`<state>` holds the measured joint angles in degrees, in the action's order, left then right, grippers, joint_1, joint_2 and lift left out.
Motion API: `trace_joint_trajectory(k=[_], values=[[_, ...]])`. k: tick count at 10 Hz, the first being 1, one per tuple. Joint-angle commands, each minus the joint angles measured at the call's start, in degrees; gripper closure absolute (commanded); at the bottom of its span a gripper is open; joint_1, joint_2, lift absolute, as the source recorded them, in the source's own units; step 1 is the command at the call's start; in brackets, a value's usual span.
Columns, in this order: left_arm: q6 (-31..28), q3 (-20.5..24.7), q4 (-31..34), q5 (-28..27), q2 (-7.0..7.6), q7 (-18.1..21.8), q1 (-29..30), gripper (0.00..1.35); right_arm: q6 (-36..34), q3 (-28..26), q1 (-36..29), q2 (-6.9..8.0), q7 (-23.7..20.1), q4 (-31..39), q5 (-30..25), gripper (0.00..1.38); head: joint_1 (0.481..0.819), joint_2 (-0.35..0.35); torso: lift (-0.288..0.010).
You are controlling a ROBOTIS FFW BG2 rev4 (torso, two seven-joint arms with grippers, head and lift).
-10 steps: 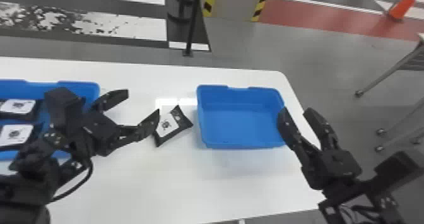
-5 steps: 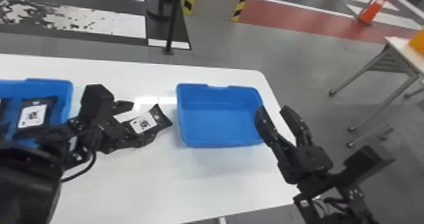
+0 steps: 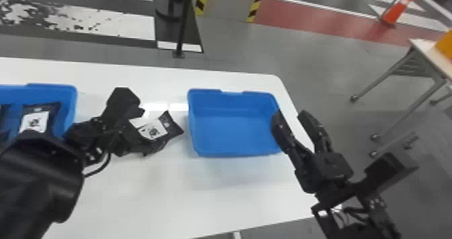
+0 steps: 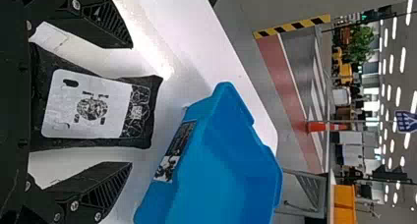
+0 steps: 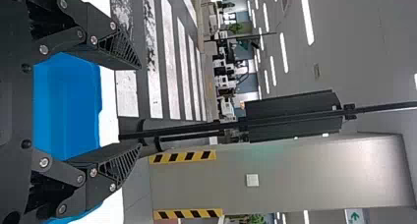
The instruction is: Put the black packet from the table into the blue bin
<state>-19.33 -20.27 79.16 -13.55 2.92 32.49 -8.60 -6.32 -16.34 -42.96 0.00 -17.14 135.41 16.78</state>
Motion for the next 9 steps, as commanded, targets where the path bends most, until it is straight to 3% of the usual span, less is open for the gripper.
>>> trace_joint_trajectory(k=[1, 3, 4, 6, 8, 9], values=[[-0.63, -0.87, -1.05, -0.61, -0.54, -0.49, -0.55, 0.18, 0.00, 0.00, -0.07, 0.05, 0.00, -0.06, 0.13, 0.50, 0.695, -0.350, -0.110], [-1.05, -1.21, -2.45, -1.19, -0.54, -1.11, -0.97, 0.22, 0.00, 0.00, -0.07, 0.05, 0.00, -0.06, 0.25, 0.50, 0.695, -0.350, -0.110], [-1.05, -1.44, -2.45, -1.41, -0.63, -1.37, -0.97, 0.32, 0.14, 0.00, -0.21, 0.05, 0.00, -0.06, 0.36, 0.50, 0.695, -0.350, -0.110], [-3.30, -1.90, -3.01, -1.76, -0.63, -1.72, -0.83, 0.62, 0.14, 0.00, -0.21, 0.05, 0.00, -0.20, 0.48, 0.50, 0.695, -0.350, -0.110], [1.20, -2.70, -3.01, -1.99, -0.19, -1.46, -0.83, 1.17, 0.14, 0.00, -0.21, 0.05, 0.00, -0.48, 1.05, 0.50, 0.695, -0.350, -0.110], [4.57, -2.35, -3.01, -2.79, -0.10, -1.20, -0.69, 1.22, 0.14, 0.11, -0.21, 0.05, 0.00, -0.62, 1.05, 0.50, 0.695, -0.350, -0.110]])
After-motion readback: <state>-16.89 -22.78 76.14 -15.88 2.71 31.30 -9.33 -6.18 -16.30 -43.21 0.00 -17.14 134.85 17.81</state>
